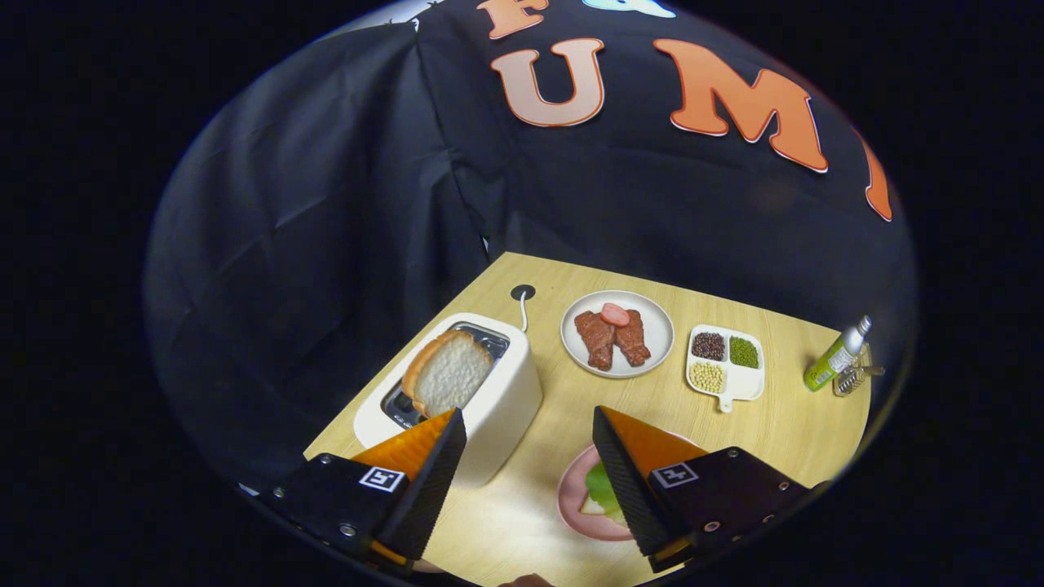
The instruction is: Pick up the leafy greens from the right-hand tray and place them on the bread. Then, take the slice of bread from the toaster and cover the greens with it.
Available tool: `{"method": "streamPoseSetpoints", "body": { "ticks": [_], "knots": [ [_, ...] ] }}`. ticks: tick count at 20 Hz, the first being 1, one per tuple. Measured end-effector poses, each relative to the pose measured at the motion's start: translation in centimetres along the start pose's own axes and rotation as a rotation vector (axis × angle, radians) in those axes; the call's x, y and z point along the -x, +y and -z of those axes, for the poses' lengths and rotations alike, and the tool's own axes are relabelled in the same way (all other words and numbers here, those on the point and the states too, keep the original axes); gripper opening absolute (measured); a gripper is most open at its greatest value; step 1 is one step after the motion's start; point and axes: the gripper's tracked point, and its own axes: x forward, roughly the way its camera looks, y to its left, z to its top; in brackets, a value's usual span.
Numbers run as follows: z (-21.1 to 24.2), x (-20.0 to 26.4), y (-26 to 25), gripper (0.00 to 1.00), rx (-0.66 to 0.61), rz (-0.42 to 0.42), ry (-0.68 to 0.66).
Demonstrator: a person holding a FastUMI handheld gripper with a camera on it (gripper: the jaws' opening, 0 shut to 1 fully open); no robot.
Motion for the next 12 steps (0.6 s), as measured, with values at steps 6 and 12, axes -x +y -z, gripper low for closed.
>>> {"method": "streamPoseSetpoints", "body": {
  "ticks": [6,12],
  "knots": [
    [-2.3,-1.8,5.6,0.94,0.028,-0.051,0.046],
    [-2.2,-5.3,7.8,0.92,-0.014,-0.031,0.134]
  ]
}}
